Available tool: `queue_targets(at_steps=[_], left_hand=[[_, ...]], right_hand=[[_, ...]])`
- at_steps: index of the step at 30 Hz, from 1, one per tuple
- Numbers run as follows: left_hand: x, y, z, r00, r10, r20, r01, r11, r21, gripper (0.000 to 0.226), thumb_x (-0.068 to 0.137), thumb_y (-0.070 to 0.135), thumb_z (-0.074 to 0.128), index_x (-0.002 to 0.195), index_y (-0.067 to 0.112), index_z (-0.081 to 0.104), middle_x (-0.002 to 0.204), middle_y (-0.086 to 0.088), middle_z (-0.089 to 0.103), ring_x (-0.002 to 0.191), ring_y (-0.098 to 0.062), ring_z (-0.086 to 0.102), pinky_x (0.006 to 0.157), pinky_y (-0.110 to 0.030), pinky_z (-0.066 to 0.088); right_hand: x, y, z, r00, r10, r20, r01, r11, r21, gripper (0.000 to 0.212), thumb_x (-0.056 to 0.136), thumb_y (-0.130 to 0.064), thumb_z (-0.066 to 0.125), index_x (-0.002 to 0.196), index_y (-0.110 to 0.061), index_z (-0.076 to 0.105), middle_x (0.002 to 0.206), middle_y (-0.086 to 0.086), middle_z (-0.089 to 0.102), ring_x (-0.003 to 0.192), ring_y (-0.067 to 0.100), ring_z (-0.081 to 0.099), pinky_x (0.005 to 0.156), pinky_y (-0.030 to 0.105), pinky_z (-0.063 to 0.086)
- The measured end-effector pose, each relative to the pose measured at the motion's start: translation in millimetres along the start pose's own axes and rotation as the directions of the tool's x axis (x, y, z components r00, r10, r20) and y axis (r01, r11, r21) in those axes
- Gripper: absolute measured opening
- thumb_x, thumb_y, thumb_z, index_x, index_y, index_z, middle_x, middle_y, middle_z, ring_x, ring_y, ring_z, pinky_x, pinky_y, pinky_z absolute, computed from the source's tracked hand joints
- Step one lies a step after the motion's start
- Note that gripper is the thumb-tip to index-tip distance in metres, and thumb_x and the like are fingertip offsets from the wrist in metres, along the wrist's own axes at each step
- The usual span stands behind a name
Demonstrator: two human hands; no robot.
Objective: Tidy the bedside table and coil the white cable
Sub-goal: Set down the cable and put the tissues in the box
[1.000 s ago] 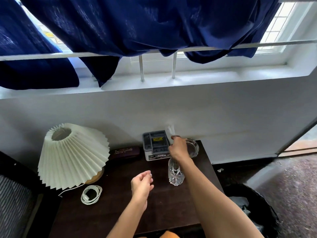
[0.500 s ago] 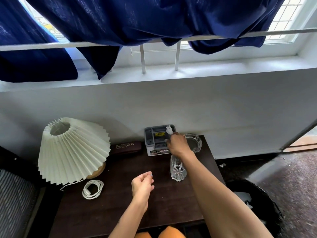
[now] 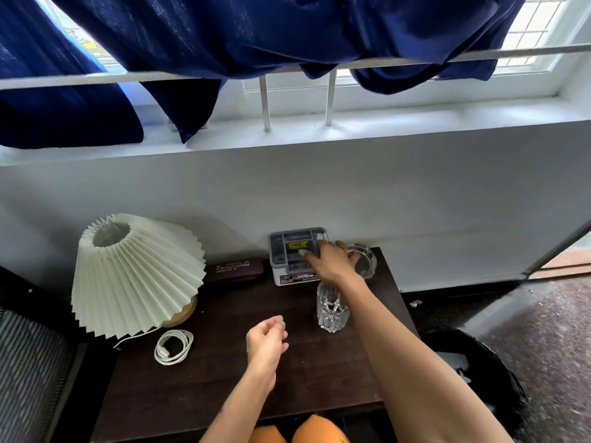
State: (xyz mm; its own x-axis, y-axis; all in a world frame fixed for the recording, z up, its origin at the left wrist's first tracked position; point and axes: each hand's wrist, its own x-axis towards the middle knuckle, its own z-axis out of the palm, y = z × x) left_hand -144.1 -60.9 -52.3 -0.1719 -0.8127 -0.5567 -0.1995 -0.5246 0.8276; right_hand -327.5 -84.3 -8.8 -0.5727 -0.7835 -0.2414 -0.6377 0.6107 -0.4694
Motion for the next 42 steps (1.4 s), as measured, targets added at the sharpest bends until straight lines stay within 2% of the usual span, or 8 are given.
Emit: queue_targets(at_steps=[6,9,13,20,24,27,37,42], left_hand=[[-11.0,10.9,12.2,0.999,-0.003,0.035,0.003,1.0,0.008,0.02,0.093,0.007,0.052,0.11,0.004,0.061,0.085,0.0,0.06,0.077,-0.012,0.058,0.072,-0.026,0.052],[-11.3,18.6,22.7,0.998,-0.021,0.052,0.02,1.0,0.008,0.022,0.094,0.01,0.05,0.112,0.005,0.061,0.086,0.0,0.06,0.086,-0.017,0.059,0.077,-0.031,0.053],[-13.9,23.3,39.2,0.994,-0.009,0.111,0.004,0.999,0.045,0.026,0.096,0.016,0.046,0.117,0.009,0.06,0.08,0.002,0.056,0.086,-0.017,0.056,0.089,-0.037,0.051],[-8.5,14.4,59.3,0.976,-0.008,0.217,-0.03,0.985,0.172,0.038,0.092,0.033,0.048,0.125,0.017,0.058,0.124,-0.005,0.063,0.115,-0.023,0.058,0.103,-0.043,0.046],[26.0,-15.0,70.3,0.978,-0.006,0.207,-0.033,0.983,0.181,0.042,0.072,0.047,0.042,0.103,0.031,0.065,0.111,-0.001,0.071,0.108,-0.022,0.064,0.1,-0.046,0.048],[19.2,-12.4,72.5,0.979,-0.002,0.204,-0.04,0.979,0.201,0.035,0.078,0.044,0.039,0.098,0.033,0.066,0.107,-0.001,0.072,0.108,-0.026,0.063,0.099,-0.047,0.048],[-35.0,17.9,69.6,0.994,0.078,0.078,-0.096,0.962,0.255,0.037,0.097,0.034,0.039,0.121,0.019,0.061,0.116,-0.007,0.066,0.111,-0.026,0.057,0.087,-0.028,0.04],[-39.6,26.3,82.6,0.991,0.118,0.058,-0.127,0.971,0.201,0.036,0.098,0.039,0.036,0.097,0.02,0.066,0.082,0.003,0.061,0.091,-0.019,0.054,0.079,-0.027,0.038]], right_hand=[[-21.3,15.5,-12.5,0.959,0.158,-0.234,-0.066,0.931,0.358,0.042,0.098,-0.043,0.034,0.115,-0.014,0.06,0.119,0.011,0.065,0.118,0.032,0.053,0.102,0.047,0.035],[-40.0,28.8,-10.9,0.93,0.303,-0.208,-0.131,0.803,0.581,0.036,0.1,-0.031,0.034,0.096,-0.015,0.065,0.104,0.011,0.062,0.107,0.027,0.054,0.091,0.039,0.038],[-63.4,50.0,10.3,0.89,0.436,-0.132,-0.219,0.665,0.713,0.034,0.093,-0.01,0.036,0.11,-0.013,0.066,0.116,0.009,0.067,0.115,0.026,0.057,0.096,0.032,0.041],[-97.3,61.1,34.8,0.962,0.27,0.026,-0.225,0.739,0.635,0.042,0.081,-0.009,0.064,0.122,-0.013,0.057,0.114,0.001,0.067,0.105,0.015,0.061,0.082,0.018,0.039],[-100.5,56.2,44.0,0.961,0.276,0.008,-0.218,0.741,0.635,0.065,0.068,-0.019,0.078,0.126,-0.018,0.052,0.115,0.005,0.067,0.109,0.021,0.061,0.089,0.026,0.045],[-103.0,50.1,47.8,0.953,0.302,-0.033,-0.217,0.753,0.621,0.066,0.066,-0.029,0.08,0.125,-0.019,0.052,0.115,0.006,0.067,0.11,0.025,0.061,0.09,0.031,0.046],[-114.6,52.1,50.7,0.942,0.312,-0.12,-0.18,0.776,0.605,0.064,0.064,-0.036,0.077,0.121,-0.027,0.049,0.109,0.0,0.069,0.106,0.024,0.062,0.082,0.031,0.045],[-110.2,55.2,39.7,0.927,0.293,-0.234,-0.1,0.795,0.599,0.064,0.06,-0.04,0.078,0.118,-0.029,0.051,0.107,-0.002,0.07,0.101,0.021,0.065,0.083,0.033,0.051]])
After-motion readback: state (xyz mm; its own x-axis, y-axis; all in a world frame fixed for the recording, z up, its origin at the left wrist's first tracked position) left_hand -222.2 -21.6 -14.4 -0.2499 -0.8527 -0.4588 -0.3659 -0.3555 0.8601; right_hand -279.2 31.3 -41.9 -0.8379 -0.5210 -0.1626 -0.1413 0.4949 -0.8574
